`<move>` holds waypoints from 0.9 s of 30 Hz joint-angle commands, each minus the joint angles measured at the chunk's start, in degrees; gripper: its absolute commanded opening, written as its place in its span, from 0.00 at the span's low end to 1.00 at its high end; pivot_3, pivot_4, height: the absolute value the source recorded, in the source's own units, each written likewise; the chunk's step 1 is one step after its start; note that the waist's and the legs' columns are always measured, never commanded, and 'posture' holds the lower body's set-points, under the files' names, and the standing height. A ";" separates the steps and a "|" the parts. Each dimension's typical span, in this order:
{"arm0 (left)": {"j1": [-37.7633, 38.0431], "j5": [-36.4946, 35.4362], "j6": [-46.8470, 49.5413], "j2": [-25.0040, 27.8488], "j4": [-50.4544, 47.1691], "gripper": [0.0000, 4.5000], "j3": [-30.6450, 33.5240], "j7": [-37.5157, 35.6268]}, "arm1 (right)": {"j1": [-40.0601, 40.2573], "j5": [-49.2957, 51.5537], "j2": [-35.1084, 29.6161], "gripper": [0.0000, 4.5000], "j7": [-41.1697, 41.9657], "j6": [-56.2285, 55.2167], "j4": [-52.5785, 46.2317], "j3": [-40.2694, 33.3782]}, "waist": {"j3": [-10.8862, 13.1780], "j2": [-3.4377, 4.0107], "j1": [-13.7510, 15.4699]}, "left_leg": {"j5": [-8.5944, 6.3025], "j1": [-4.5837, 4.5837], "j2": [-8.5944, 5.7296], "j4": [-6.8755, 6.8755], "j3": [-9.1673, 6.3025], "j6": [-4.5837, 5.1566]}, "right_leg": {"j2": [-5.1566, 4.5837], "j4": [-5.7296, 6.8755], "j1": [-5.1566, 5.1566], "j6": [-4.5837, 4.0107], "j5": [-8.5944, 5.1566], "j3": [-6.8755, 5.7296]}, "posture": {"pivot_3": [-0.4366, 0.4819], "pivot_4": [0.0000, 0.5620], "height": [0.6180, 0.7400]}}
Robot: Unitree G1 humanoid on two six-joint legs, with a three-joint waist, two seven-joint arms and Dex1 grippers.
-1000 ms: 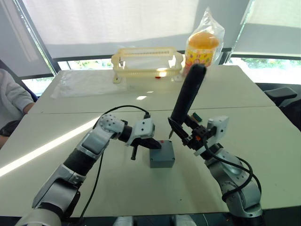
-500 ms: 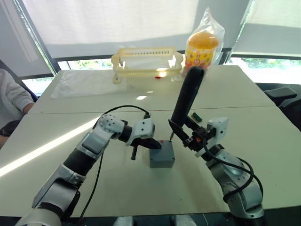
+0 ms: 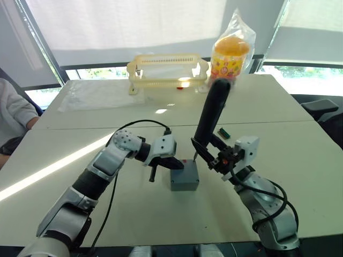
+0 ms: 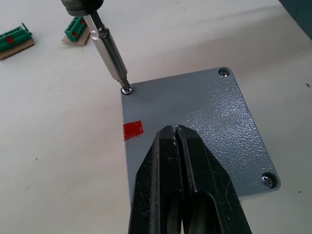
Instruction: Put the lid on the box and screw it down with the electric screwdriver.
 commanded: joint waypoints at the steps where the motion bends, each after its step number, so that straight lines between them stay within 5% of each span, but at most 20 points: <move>1: 1.38 2.20 1.12 1.11 0.60 0.00 -1.82 -0.28 | 0.85 -2.50 -1.03 0.39 0.93 -2.12 1.13 1.43 | -0.02 -0.03 0.00 | 0.00 0.00 0.00 0.00 0.00 0.00 | 0.00 0.00 0.00 0.00 0.00 0.00 | 0.48 0.27 1.00; 27: 2.85 3.59 -1.01 1.34 0.11 0.00 -2.91 -0.73 | 2.54 -3.09 -4.49 0.39 1.35 1.84 1.91 1.98 | -0.61 -0.51 0.18 | -0.03 0.73 0.04 -0.20 -0.03 0.03 | -0.05 -0.28 0.79 -0.36 -0.30 -0.05 | 0.48 0.27 1.00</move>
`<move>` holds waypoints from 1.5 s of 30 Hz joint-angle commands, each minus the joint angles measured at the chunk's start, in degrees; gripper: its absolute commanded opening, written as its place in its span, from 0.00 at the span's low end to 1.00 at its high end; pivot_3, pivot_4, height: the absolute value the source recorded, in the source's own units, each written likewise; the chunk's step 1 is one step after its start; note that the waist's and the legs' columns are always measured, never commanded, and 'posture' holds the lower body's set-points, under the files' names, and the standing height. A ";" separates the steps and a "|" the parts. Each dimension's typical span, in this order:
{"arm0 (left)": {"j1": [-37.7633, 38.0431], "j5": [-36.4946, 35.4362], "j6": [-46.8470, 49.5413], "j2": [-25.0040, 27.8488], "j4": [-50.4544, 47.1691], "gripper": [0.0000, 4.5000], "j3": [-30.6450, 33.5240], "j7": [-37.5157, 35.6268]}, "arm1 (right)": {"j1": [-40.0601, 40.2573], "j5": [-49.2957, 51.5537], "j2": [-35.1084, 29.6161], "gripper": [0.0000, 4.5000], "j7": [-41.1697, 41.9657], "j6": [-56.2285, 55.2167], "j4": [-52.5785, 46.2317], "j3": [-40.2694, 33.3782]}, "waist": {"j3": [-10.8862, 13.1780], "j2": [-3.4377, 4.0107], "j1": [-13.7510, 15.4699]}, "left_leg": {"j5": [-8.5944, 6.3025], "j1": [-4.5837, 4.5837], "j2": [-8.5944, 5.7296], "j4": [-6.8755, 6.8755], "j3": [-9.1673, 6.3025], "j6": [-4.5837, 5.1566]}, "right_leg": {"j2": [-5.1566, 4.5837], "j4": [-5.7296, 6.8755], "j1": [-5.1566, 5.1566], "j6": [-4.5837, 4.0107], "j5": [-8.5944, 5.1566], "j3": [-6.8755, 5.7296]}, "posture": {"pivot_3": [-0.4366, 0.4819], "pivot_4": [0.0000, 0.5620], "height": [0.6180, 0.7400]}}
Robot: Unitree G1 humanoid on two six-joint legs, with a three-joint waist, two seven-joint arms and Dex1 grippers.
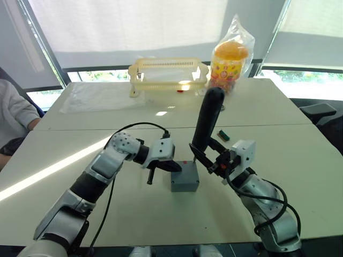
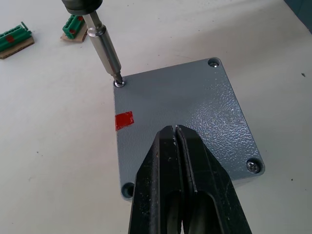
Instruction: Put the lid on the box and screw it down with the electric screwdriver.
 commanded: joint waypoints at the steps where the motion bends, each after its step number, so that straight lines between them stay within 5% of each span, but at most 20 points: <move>1: 1.18 2.29 0.37 0.40 1.23 0.00 -2.44 -0.49 | 1.01 -0.43 -1.18 0.39 0.08 3.48 1.72 0.18 | -0.06 -0.04 0.03 | 0.00 0.02 0.00 -0.01 0.00 0.00 | 0.00 0.00 0.01 -0.01 0.00 0.00 | 0.48 0.27 1.00; 45: 1.62 2.74 0.40 -0.26 0.25 0.00 -3.12 -0.06 | 1.93 -1.78 -1.11 0.39 -1.13 5.14 7.08 2.06 | -1.12 -0.44 0.10 | 0.00 0.29 0.21 -0.64 0.00 -0.01 | -0.09 -0.86 0.39 -0.13 -0.05 -0.03 | 0.48 0.27 1.00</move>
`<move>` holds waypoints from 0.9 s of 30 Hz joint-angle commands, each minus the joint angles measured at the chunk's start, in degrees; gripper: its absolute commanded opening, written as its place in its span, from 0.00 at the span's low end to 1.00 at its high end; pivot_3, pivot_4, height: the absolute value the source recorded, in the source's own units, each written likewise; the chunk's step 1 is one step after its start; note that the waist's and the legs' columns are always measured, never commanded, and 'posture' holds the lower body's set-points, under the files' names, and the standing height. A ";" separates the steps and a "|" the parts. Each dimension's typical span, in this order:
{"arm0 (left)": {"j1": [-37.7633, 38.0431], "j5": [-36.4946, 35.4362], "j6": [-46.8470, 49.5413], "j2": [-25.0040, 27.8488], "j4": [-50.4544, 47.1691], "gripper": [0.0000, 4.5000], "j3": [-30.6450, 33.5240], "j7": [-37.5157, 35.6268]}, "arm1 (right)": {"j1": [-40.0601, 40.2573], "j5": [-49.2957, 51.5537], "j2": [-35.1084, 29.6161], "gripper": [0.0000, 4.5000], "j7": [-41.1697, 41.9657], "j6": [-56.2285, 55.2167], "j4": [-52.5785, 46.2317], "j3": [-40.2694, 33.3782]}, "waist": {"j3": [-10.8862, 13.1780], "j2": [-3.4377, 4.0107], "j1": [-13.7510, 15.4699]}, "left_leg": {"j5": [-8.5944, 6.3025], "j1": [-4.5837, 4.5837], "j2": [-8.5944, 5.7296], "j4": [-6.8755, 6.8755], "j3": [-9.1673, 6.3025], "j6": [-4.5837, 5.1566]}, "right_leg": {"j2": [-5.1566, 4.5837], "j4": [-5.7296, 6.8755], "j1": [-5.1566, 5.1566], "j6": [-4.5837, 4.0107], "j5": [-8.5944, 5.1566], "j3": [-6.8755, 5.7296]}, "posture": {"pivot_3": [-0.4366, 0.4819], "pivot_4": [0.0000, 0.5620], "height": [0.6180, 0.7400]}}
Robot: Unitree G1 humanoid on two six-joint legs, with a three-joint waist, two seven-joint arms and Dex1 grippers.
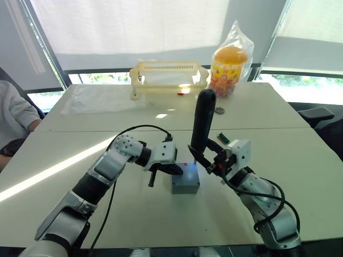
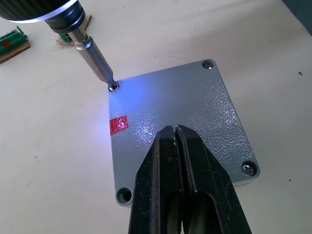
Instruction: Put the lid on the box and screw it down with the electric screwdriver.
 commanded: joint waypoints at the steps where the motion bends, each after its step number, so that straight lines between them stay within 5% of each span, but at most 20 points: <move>1: 1.24 1.92 0.60 0.37 0.43 0.00 -2.04 -0.25 | 2.67 -1.09 -0.23 0.39 -0.13 3.60 5.09 0.84 | 0.00 0.00 0.00 | 0.00 0.00 0.00 0.00 0.00 0.00 | 0.00 -0.01 0.00 0.00 0.00 0.00 | 0.48 0.27 1.00; 17: 0.97 2.05 0.35 0.10 1.14 0.00 -2.13 -0.27 | 0.85 -0.65 -0.43 0.39 -1.17 3.56 2.24 -0.77 | 0.01 0.01 0.04 | -0.01 -0.01 0.01 -0.06 -0.13 -0.01 | -0.08 -0.08 -0.02 -0.01 -0.01 0.01 | 0.48 0.27 1.00; 27: 0.82 2.33 -0.37 -0.07 2.23 0.00 -2.13 -0.51 | -7.29 9.25 -1.21 0.39 -5.76 15.84 -12.65 -8.55 | 0.27 0.28 0.18 | 0.00 -0.41 -0.03 -0.04 -0.12 -0.01 | -0.15 -0.08 -0.44 -0.07 0.04 0.02 | 0.48 0.27 1.00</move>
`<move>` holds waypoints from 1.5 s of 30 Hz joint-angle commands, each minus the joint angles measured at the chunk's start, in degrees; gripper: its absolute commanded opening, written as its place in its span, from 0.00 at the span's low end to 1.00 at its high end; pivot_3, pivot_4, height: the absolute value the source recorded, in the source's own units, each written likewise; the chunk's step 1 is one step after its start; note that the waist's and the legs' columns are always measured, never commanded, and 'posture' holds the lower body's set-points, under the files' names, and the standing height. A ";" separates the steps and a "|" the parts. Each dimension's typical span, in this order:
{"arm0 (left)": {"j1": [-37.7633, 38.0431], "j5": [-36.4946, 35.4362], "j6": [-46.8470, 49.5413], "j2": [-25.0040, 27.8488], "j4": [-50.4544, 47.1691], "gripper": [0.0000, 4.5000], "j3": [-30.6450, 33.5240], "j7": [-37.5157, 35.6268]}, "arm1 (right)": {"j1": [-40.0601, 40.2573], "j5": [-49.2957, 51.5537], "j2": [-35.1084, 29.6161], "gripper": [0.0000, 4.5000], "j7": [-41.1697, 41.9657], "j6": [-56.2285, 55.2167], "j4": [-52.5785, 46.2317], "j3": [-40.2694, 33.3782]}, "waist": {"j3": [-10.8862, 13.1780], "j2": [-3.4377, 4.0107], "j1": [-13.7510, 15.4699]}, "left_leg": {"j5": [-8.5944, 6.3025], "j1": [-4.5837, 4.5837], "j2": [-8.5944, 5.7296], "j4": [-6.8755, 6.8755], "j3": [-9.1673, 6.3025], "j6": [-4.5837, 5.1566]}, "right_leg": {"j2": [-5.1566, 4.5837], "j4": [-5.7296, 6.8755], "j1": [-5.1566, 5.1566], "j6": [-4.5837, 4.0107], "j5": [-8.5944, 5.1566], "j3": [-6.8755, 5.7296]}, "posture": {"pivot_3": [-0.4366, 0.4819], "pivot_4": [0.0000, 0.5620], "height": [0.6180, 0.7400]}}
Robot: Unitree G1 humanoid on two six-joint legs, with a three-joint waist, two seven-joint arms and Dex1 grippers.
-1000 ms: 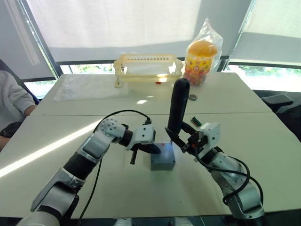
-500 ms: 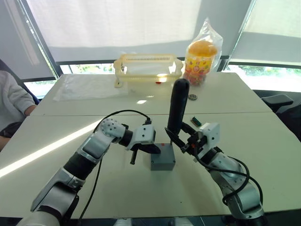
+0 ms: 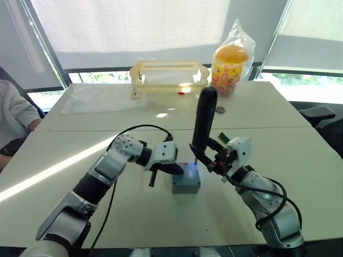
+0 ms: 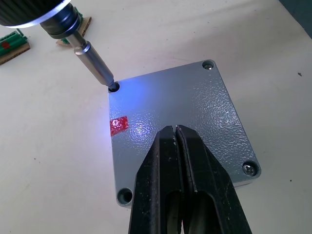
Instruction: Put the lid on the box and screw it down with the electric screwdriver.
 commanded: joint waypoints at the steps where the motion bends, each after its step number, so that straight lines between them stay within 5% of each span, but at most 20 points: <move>1: 0.99 2.36 0.43 0.40 2.20 0.00 -2.17 -0.22 | -6.21 7.49 -1.14 0.39 -3.83 6.31 -8.73 -7.27 | 0.10 0.14 0.00 | 0.00 -0.11 0.00 0.00 0.00 0.00 | 0.00 0.00 -0.10 0.00 0.01 0.00 | 0.48 0.27 1.00; 8: 0.33 0.54 1.07 0.01 2.26 0.00 -0.61 -0.62 | -19.48 37.20 -5.17 0.39 -17.36 21.47 -8.38 -24.80 | 0.23 0.29 -0.07 | 0.01 -0.50 -0.01 -0.03 0.01 0.01 | 0.09 0.05 -0.46 0.05 0.04 -0.11 | 0.48 0.27 1.00; 13: -2.24 -5.13 5.36 0.40 -0.30 0.00 4.33 -2.12 | -20.58 57.57 -22.03 0.39 -25.39 32.50 5.35 -35.02 | 0.64 0.29 -0.04 | 0.02 -0.58 0.00 0.01 0.05 0.02 | 0.06 0.02 -0.46 0.01 0.03 -0.15 | 0.48 0.27 1.00; 17: -5.49 -8.66 7.50 0.61 -1.66 0.00 7.40 -2.97 | -13.31 59.74 -41.52 0.39 -20.86 48.07 21.31 -38.34 | 1.31 0.33 0.33 | 0.02 -0.79 -0.06 0.04 0.11 0.04 | 0.03 -0.03 -0.62 0.00 0.02 -0.13 | 0.48 0.27 1.00; 20: -6.11 -10.11 7.88 0.89 -3.39 0.00 7.77 -4.00 | -9.44 58.40 -49.66 0.39 -14.67 55.77 31.05 -38.34 | 1.46 0.57 0.54 | -0.07 -0.82 -0.16 -0.04 0.25 0.19 | 0.06 -0.01 -0.74 0.06 0.05 -0.06 | 0.48 0.27 1.00; 29: -4.44 -11.15 6.93 0.07 -6.43 0.00 6.30 -4.78 | -17.65 39.68 -58.56 0.39 3.72 59.48 48.78 -15.59 | 1.72 0.98 -1.07 | -0.28 -0.74 -0.02 -0.02 0.42 0.56 | 0.39 0.12 -0.97 0.32 0.13 0.03 | 0.48 0.27 1.00; 37: -1.02 -11.60 9.17 0.10 -10.23 0.00 6.39 -1.45 | -30.21 18.14 -54.69 0.39 19.91 49.37 60.47 5.94 | 1.79 1.05 -0.53 | -0.24 -0.79 -0.08 0.11 0.46 0.48 | 0.33 0.11 -0.96 0.34 0.14 0.09 | 0.48 0.27 1.00; 42: 0.71 -12.25 11.69 1.46 -12.13 0.00 7.37 0.13 | -35.46 8.27 -51.60 0.39 27.80 44.15 67.57 12.26 | 1.80 1.03 -0.49 | -0.23 -0.80 -0.09 0.07 0.42 0.47 | 0.34 0.16 -0.98 0.36 0.15 0.07 | 0.48 0.27 1.00; 45: 1.43 -12.72 12.71 2.45 -12.08 0.00 8.14 1.03 | -36.63 3.46 -50.22 0.70 31.12 40.81 69.97 14.30 | 1.81 1.02 -0.51 | -0.22 -0.80 -0.09 0.08 0.41 0.44 | 0.34 0.15 -0.97 0.36 0.15 0.05 | 0.48 0.27 1.00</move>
